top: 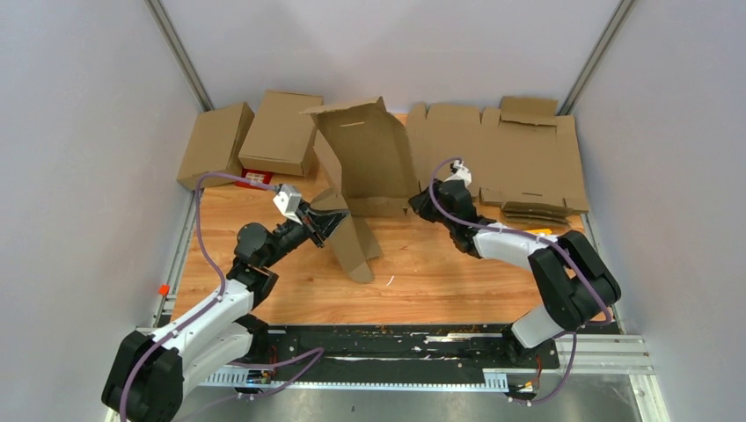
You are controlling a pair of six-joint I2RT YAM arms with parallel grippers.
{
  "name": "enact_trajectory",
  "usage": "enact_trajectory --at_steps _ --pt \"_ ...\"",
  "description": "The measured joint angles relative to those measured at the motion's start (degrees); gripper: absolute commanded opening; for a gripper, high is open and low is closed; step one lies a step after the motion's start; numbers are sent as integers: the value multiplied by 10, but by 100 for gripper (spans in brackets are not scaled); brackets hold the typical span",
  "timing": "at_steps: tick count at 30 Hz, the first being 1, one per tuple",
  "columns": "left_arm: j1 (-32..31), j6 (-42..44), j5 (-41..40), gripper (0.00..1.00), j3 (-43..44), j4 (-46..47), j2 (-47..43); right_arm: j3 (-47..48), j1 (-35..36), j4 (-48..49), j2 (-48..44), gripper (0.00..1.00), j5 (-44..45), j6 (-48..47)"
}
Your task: Fold the paper box
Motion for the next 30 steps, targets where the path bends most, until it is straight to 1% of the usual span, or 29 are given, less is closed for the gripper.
enact_trajectory --at_steps 3,6,8,13,14,18,21,22,25,27,28,30 --pt "0 -9 2 0 0 0 0 -8 43 10 -10 16 50 -73" --pt "0 -17 7 0 1 0 0 -32 62 27 -8 23 68 -116" --pt "-1 -17 13 0 1 -1 0 -47 67 38 2 28 69 -137" --pt "-3 -16 30 0 1 -4 2 -66 67 57 17 33 73 -186" --pt "-3 -15 31 0 1 -4 2 -66 68 60 16 36 74 -196" --pt "-3 -10 31 0 1 -8 1 -73 68 62 -2 56 81 -235" --pt "-3 -5 31 0 3 -15 1 -82 68 62 -31 65 87 -267" --pt "-3 -4 31 0 4 -16 1 -83 68 62 -41 66 88 -279" --pt "-4 -3 36 0 6 -18 4 -84 68 66 -61 66 79 -310" --pt "-5 -2 40 0 7 -18 7 -84 67 67 -68 62 69 -330" --pt "-5 -2 41 0 8 -18 8 -83 66 66 -68 58 61 -339" --pt "-5 -2 42 0 8 -18 9 -82 66 65 -68 57 47 -352"
